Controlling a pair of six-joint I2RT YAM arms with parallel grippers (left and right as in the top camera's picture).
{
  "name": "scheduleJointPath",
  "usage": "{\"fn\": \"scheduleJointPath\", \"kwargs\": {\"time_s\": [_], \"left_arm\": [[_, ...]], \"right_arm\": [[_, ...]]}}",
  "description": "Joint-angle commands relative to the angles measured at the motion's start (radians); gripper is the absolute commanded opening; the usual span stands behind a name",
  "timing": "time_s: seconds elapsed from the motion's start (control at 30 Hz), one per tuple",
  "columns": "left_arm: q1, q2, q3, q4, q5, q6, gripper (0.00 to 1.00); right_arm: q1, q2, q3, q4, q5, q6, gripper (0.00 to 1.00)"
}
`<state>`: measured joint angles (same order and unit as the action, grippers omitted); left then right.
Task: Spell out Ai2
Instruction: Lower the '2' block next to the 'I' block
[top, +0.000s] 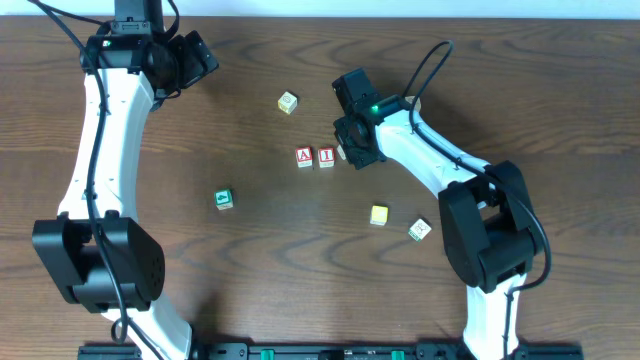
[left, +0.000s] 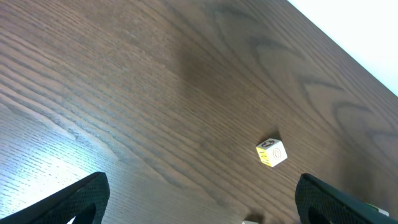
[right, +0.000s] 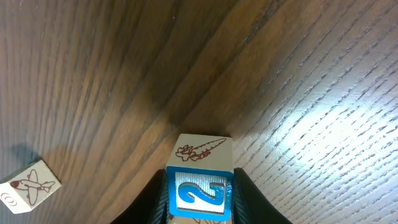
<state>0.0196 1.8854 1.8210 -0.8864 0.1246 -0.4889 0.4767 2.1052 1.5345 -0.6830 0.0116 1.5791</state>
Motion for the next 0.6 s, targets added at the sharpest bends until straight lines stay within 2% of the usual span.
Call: {"fn": "scheduleJointPath", "kwargs": {"time_s": [0.0, 0.07, 0.17, 0.3, 0.57], "left_arm": [[0.005, 0.008, -0.002, -0.003, 0.000, 0.021, 0.97], [0.005, 0.008, -0.002, -0.003, 0.000, 0.021, 0.97], [0.005, 0.008, -0.002, -0.003, 0.000, 0.021, 0.97], [0.005, 0.008, -0.002, -0.003, 0.000, 0.021, 0.97], [0.005, 0.008, -0.002, -0.003, 0.000, 0.021, 0.97]], "right_arm": [[0.007, 0.019, 0.011, 0.003, 0.018, 0.013, 0.16], [0.007, 0.019, 0.011, 0.003, 0.018, 0.013, 0.18], [0.008, 0.019, 0.011, 0.003, 0.018, 0.010, 0.32], [0.008, 0.019, 0.011, 0.003, 0.018, 0.002, 0.43], [0.007, 0.019, 0.011, 0.007, 0.018, 0.000, 0.48]]}}
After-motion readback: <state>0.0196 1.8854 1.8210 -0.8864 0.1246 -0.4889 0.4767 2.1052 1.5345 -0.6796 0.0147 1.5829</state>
